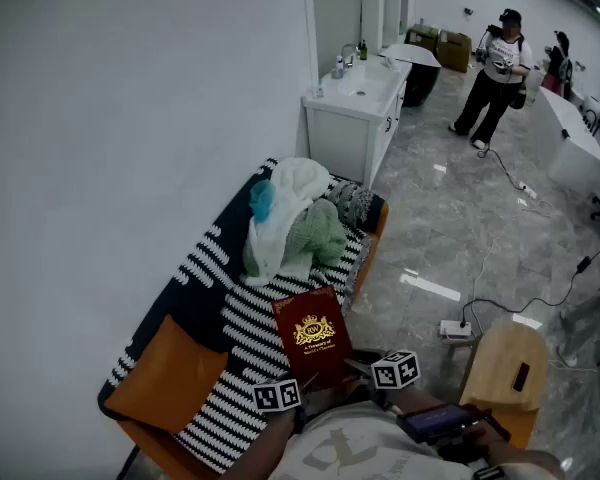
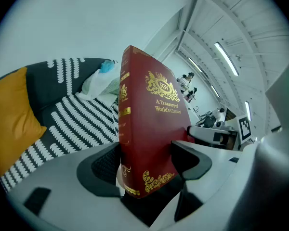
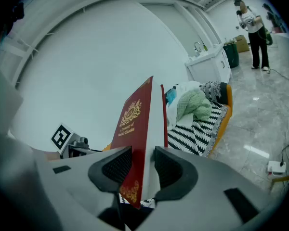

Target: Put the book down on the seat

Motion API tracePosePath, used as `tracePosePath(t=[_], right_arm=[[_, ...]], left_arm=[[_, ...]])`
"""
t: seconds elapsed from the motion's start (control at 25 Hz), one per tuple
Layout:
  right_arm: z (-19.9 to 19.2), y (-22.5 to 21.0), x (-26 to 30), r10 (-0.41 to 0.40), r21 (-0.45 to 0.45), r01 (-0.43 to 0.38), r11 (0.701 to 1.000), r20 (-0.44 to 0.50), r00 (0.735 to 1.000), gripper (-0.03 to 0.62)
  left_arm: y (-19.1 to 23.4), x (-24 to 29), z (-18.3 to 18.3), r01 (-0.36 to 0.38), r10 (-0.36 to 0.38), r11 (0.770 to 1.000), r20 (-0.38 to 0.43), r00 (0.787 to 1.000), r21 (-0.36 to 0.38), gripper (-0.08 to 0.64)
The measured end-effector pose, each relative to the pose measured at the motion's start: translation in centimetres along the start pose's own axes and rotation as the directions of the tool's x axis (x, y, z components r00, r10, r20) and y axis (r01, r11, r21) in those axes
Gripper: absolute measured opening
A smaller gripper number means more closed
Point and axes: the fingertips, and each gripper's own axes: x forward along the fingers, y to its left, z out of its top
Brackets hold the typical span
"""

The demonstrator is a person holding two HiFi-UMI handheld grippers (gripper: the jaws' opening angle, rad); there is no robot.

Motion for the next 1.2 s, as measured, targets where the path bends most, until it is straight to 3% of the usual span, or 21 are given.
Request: tracePosePath(t=[0.32, 1.2], right_arm=[[-1.8, 0.9, -3.4, 0.030, -0.033, -0.031, 0.999, -0.020, 0.999, 0.161], [-4.1, 1.1, -4.4, 0.042, -0.036, -0.045, 0.998, -0.063, 0.997, 0.161]], left_arm=[[-2.5, -0.9, -3.3, 0.020, -0.019, 0.999, 0.029, 0.999, -0.039, 0.339], [-3.1, -1.6, -5.9, 0.011, -0.009, 0.999, 0.039, 0.999, -0.051, 0.336]])
